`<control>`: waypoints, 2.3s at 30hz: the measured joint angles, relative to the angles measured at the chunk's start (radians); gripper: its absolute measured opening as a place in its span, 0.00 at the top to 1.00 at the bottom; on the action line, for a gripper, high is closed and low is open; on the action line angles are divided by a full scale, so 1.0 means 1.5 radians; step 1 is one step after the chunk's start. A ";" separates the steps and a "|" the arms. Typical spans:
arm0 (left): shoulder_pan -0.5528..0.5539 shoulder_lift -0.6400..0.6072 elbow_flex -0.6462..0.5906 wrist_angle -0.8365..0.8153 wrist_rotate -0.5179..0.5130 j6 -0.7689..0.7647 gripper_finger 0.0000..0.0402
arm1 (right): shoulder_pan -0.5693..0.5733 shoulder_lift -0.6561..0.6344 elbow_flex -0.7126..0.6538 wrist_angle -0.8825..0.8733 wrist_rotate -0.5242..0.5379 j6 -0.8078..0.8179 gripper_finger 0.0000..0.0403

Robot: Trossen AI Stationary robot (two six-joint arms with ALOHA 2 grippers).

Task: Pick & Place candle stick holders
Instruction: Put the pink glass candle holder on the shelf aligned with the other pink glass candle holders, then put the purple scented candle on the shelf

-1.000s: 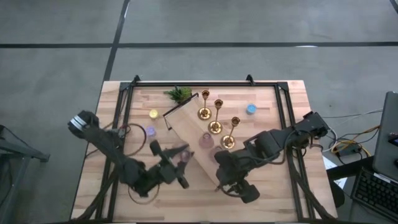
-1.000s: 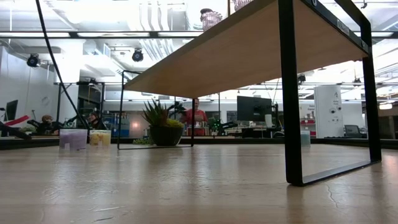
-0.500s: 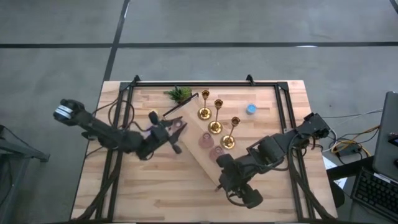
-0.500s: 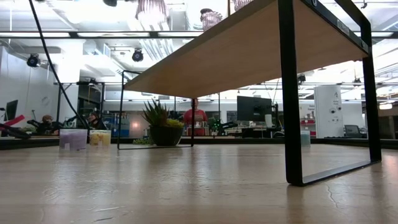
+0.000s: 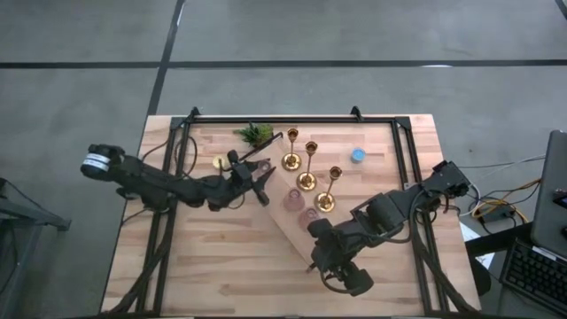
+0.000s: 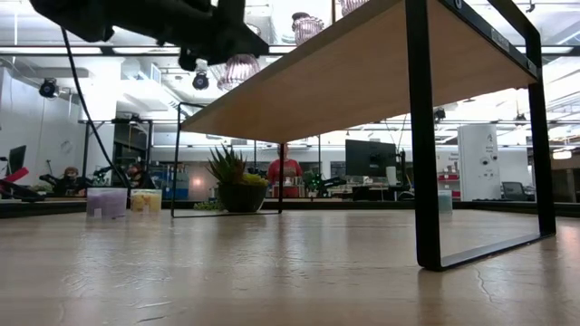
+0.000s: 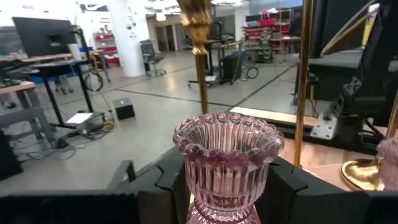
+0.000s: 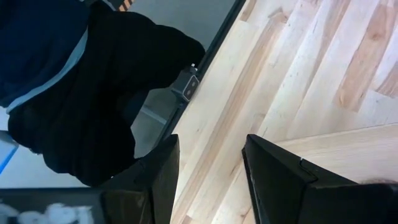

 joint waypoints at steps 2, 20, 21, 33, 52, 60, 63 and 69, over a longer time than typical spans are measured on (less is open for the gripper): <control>0.006 0.013 0.005 0.000 0.018 -0.007 0.66 | 0.000 0.000 0.000 0.001 0.000 0.000 0.55; 0.029 0.107 0.039 0.004 0.043 -0.089 0.66 | 0.005 0.000 -0.002 0.005 0.000 -0.005 0.58; 0.030 0.109 0.039 0.005 0.048 -0.092 0.66 | 0.005 0.000 -0.002 0.005 0.000 -0.005 0.58; 0.035 0.119 0.040 0.014 0.067 -0.098 0.66 | 0.006 0.000 -0.003 0.005 0.000 -0.006 0.57; 0.027 0.005 0.040 -0.159 0.132 -0.094 0.36 | 0.006 0.001 -0.046 0.005 0.015 -0.004 0.57; -0.025 -0.133 0.039 -0.493 0.134 -0.162 0.37 | 0.048 -0.003 -0.093 0.067 0.061 -0.027 0.70; -0.048 -0.174 0.033 -0.526 0.134 -0.171 0.37 | 0.071 -0.012 -0.113 0.108 0.098 -0.040 0.82; -0.087 -0.231 0.031 -0.659 0.135 -0.229 0.38 | 0.111 -0.047 -0.193 0.189 0.175 -0.029 0.97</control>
